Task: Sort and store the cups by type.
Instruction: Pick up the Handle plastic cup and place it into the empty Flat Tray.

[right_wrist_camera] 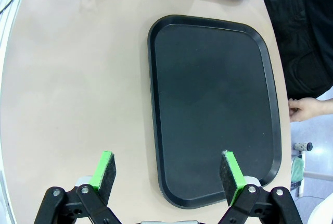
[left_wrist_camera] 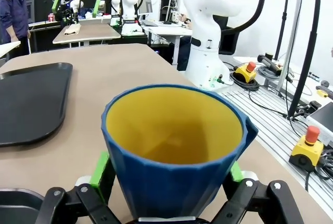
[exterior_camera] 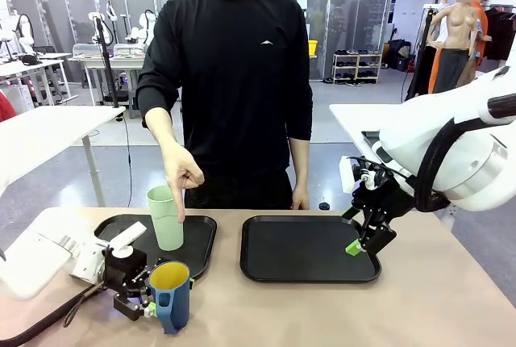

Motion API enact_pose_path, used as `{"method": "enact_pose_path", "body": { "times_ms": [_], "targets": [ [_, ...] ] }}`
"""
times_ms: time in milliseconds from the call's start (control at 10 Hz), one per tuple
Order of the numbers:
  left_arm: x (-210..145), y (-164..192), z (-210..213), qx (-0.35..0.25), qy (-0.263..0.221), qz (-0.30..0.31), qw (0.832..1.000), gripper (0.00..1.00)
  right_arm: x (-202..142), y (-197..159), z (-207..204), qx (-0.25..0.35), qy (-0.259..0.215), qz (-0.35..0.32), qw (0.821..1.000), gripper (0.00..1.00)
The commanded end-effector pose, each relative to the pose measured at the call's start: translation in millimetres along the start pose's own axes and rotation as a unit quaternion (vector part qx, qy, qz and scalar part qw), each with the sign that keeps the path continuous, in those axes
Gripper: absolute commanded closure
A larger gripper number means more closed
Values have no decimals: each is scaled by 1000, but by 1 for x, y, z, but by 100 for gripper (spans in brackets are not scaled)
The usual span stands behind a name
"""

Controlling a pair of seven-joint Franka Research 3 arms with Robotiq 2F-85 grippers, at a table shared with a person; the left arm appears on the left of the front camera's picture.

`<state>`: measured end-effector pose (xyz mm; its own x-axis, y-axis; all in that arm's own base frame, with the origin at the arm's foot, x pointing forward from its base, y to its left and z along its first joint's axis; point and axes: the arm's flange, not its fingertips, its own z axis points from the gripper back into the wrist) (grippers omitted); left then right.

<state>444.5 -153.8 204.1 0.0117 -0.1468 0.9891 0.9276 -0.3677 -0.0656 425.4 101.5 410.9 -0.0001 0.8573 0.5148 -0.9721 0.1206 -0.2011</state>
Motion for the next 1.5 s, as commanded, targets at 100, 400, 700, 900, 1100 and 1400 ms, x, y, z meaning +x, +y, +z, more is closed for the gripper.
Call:
{"method": "enact_pose_path", "body": {
  "times_ms": [100, 400, 700, 900, 1100, 1400],
  "targets": [
    [-5, 4, -1, -15, -21, -12, 1000, 20, 0, 0, 0, -4, 6, -1, 1000, 0],
    [-4, 4, -3, -17, -21, -4, 1000, 60, 0, 0, 0, -4, 6, -1, 1000, 0],
    [8, -3, -14, -1, -19, -22, 1000, 45, 0, 0, 0, -4, 6, -1, 1000, 0],
    [33, -7, -36, 4, -7, -27, 1000, 45, 0, 0, 0, -4, 6, -1, 1000, 0],
    [55, -3, -57, 17, -6, -30, 999, 45, 0, 0, 0, -4, 6, -1, 1000, 0],
    [88, 16, -95, 72, -31, -18, 997, 45, 0, 0, 0, -4, 6, -1, 1000, 0]
  ]
}}
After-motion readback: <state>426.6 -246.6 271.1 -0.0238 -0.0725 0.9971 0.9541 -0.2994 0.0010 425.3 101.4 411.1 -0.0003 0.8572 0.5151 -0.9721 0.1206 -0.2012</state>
